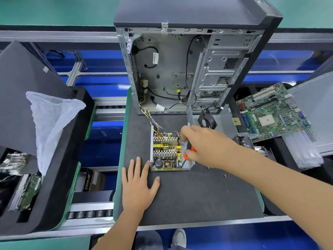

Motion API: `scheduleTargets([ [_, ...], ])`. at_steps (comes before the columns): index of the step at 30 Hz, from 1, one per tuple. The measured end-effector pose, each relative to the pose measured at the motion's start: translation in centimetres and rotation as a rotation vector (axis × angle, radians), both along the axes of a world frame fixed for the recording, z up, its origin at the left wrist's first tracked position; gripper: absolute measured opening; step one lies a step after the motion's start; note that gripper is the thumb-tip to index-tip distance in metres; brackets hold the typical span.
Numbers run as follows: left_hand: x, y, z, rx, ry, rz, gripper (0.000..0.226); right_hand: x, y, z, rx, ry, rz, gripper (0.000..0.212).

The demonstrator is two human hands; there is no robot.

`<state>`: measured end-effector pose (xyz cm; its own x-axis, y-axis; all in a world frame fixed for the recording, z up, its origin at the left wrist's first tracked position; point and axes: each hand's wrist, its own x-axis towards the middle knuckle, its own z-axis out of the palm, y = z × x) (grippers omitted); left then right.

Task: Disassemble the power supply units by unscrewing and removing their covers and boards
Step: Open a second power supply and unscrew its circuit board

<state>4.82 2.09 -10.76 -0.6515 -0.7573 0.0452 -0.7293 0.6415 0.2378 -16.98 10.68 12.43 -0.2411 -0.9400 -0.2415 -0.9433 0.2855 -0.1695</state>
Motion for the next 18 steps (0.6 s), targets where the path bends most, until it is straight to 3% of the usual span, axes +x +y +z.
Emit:
scheduleTargets([
  [4, 0.09, -0.05, 0.12, 0.002, 0.004, -0.002, 0.068, 0.31, 0.03, -0.16, 0.040, -0.181, -0.005, 0.030],
  [6, 0.06, -0.03, 0.14, 0.006, -0.001, -0.001, 0.069, 0.61, 0.11, 0.05, 0.087, -0.157, -0.047, 0.040],
  [9, 0.10, -0.03, 0.14, 0.007, -0.009, -0.002, 0.069, 0.88, 0.02, 0.42, 0.114, 0.249, -0.046, 0.074],
  [12, 0.16, -0.01, 0.15, 0.007, -0.007, -0.002, 0.069, 0.86, -0.14, 0.38, 0.068, 0.416, 0.014, 0.055],
  [15, 0.18, 0.04, 0.13, 0.004, -0.007, -0.006, 0.069, 0.50, 0.10, 0.10, 0.022, 0.296, 0.054, 0.032],
  [18, 0.16, 0.05, 0.20, 0.006, -0.009, -0.007, 0.069, 0.24, 0.31, 0.17, 0.042, -0.012, 0.067, 0.030],
])
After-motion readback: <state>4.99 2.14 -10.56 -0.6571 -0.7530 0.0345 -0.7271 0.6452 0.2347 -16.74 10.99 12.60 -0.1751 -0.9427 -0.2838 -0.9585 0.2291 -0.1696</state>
